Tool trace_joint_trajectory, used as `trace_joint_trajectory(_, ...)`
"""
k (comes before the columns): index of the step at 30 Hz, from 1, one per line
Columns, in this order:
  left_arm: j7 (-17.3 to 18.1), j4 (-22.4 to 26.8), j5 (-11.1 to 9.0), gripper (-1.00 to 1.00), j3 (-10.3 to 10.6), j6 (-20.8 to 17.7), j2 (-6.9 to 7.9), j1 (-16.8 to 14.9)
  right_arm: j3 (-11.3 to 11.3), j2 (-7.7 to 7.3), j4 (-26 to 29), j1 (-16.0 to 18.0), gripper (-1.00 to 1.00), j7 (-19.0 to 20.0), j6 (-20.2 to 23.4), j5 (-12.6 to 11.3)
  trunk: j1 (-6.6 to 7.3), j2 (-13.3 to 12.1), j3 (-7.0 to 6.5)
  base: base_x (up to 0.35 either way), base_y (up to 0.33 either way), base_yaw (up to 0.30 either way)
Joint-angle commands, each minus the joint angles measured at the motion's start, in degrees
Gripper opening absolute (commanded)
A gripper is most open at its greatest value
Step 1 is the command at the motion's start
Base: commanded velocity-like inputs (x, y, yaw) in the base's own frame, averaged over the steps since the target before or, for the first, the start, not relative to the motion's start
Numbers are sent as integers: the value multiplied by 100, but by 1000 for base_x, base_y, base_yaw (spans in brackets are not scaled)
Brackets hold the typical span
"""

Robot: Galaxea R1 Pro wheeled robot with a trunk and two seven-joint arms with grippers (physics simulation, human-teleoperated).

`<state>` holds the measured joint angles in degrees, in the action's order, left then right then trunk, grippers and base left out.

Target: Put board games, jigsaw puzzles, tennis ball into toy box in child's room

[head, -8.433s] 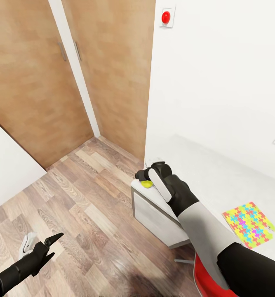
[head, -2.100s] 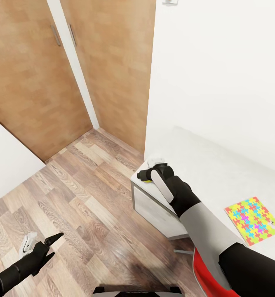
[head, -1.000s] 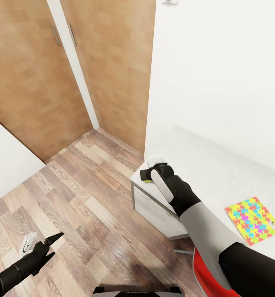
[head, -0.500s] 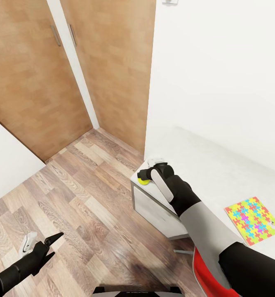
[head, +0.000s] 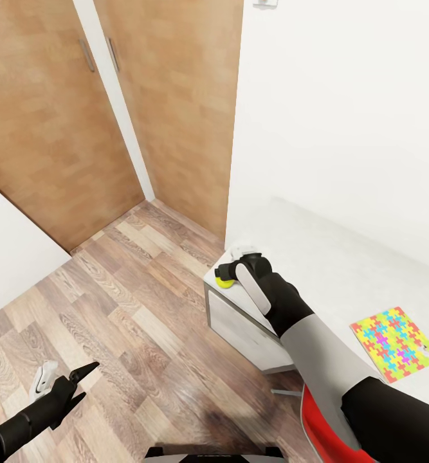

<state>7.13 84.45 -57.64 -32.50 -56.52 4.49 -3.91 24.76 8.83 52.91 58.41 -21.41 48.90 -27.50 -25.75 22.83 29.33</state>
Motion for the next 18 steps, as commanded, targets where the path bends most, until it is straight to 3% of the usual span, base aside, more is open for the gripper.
trace_joint_trajectory(1, 59, 1, 55, 100, -11, -28, -1, -4, 12, -2, 4, 7, -100, -74, 6, -60, -3, 9, 8, 0, 0, 0)
trace_joint_trajectory(12, 50, 1, 57, 100, -5, -28, -3, -4, -1, -11, 96, 9, -100, -69, 30, -55, -3, 9, 8, 0, 0, 0)
trace_joint_trajectory(18, 51, 1, 57, 100, 0, -31, -7, -4, -202, -19, 383, -31, -100, -52, 116, -54, -3, 9, 8, 0, 0, 0)
